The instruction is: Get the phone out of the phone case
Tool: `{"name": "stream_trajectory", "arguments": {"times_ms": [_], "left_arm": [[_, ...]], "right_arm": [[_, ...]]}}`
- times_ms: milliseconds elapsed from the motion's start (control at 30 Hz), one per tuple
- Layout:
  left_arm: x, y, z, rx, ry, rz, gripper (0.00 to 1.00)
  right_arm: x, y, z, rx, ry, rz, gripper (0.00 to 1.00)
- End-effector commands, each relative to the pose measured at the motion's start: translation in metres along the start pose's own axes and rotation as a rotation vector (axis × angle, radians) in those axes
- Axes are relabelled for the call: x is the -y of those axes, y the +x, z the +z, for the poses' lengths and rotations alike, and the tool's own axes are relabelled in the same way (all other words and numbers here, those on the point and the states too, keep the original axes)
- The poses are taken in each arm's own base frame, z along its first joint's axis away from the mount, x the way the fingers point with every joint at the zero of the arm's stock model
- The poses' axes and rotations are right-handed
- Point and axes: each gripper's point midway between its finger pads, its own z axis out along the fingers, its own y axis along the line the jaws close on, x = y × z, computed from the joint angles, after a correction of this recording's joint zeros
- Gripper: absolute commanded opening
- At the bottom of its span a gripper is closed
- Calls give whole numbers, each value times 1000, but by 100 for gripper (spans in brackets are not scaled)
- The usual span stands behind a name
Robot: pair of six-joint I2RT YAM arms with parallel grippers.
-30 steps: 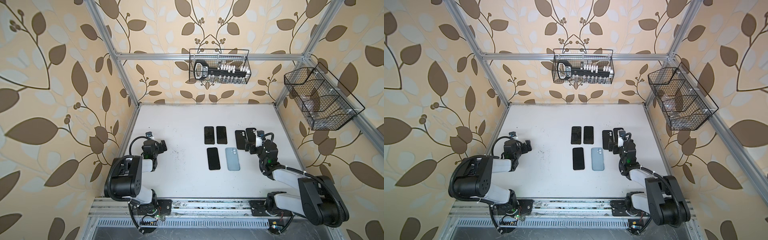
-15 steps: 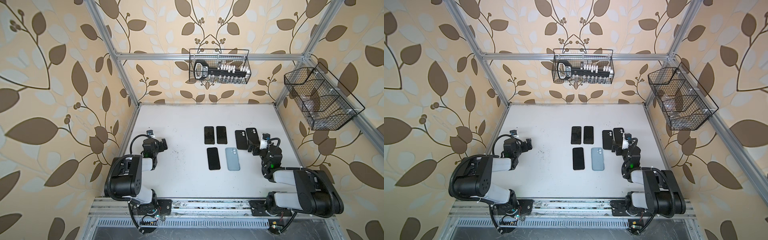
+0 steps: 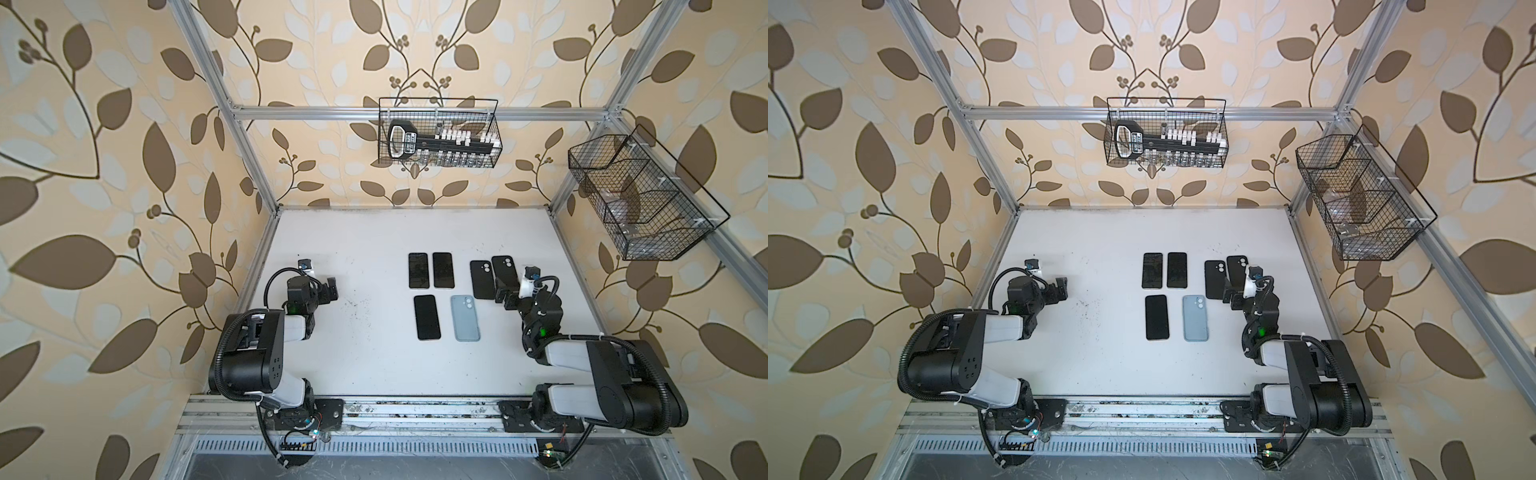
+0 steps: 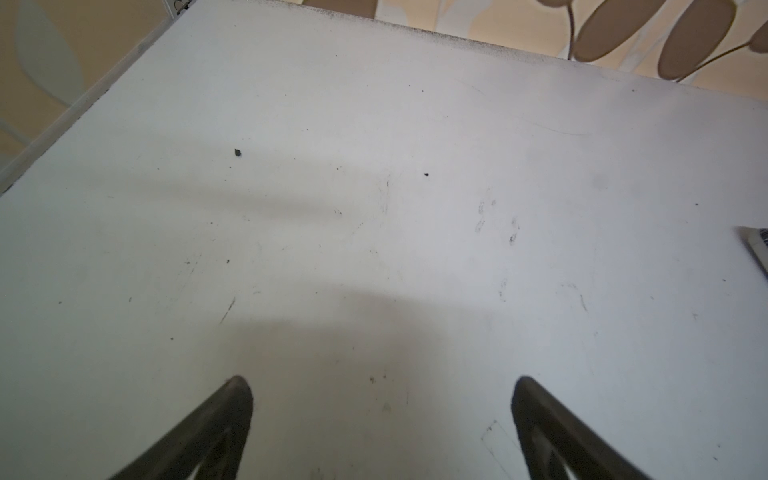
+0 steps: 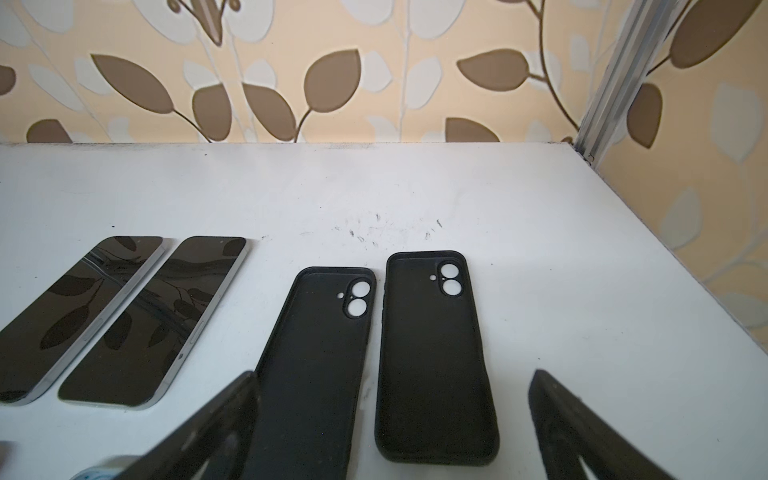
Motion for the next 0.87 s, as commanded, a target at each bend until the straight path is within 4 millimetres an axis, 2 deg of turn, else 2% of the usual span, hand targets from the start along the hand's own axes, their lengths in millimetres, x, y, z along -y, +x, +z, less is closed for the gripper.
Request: {"name": "stream_trajectory", "arguments": {"times_ms": [0,833], "left_arm": [[6,-20,3,50,29,31,99],[6,-19,3,49,28,30,99]], "right_arm": [[1,-9,1,28,21,-18,100],[2,-9,1,28,30,-23,100]]}}
